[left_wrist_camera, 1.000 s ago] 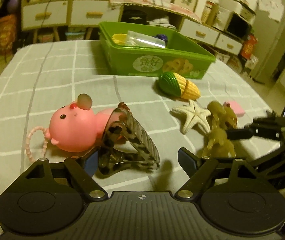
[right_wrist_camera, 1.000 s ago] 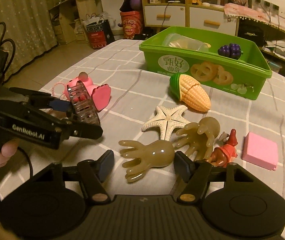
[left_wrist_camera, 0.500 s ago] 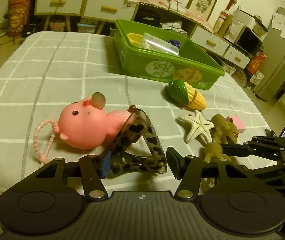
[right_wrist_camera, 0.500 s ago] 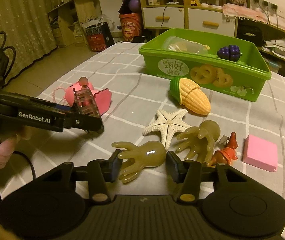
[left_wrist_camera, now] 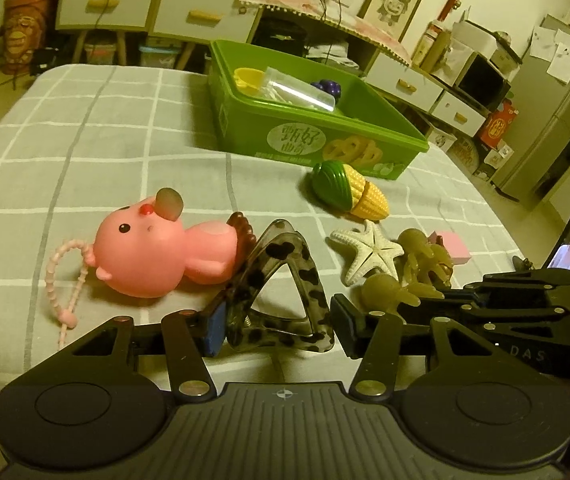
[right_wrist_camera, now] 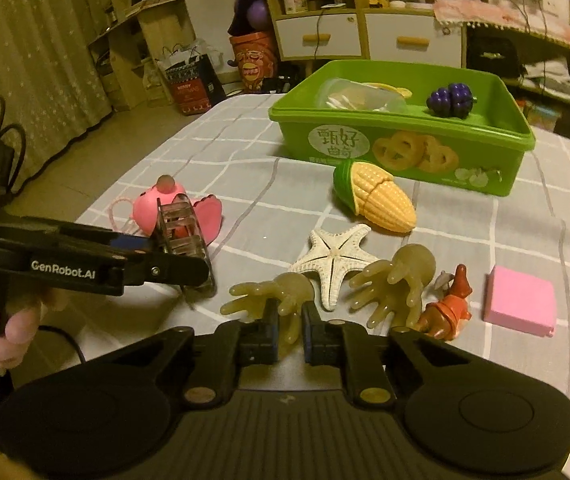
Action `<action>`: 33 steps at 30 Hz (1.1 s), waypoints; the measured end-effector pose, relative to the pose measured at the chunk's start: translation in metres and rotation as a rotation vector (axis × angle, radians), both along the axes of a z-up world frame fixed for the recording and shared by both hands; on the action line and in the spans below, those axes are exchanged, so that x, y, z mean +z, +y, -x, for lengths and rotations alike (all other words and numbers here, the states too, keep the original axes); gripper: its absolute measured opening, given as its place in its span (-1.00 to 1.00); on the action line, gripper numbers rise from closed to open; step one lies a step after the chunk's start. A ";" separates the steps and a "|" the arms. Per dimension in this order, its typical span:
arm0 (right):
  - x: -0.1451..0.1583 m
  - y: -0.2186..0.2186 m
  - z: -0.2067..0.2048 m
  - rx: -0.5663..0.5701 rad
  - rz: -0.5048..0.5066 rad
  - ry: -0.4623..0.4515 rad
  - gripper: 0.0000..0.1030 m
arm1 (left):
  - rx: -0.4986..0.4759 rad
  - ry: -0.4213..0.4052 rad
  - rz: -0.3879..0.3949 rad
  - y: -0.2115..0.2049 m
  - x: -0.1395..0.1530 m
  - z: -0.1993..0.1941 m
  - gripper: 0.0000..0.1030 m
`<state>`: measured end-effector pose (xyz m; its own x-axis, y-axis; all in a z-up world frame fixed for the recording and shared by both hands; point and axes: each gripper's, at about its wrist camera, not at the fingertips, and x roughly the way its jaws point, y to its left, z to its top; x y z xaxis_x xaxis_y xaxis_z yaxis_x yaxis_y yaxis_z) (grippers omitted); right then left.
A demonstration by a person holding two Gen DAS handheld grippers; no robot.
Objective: Organize rigid objects
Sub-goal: 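Grasp and lift the hair clip with the left tool while the right tool grasps the octopus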
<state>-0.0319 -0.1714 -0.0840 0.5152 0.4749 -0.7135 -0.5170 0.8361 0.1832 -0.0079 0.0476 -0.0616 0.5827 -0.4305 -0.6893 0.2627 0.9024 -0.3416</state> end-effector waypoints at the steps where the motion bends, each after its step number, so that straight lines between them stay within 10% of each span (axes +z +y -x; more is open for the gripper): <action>1: 0.001 -0.001 -0.001 -0.005 -0.008 0.005 -1.00 | 0.000 -0.001 0.003 0.000 0.001 0.000 0.13; 33: 0.066 -0.045 -0.036 -0.212 -0.249 -0.041 -1.00 | 0.009 -0.095 0.077 -0.030 0.052 -0.032 0.12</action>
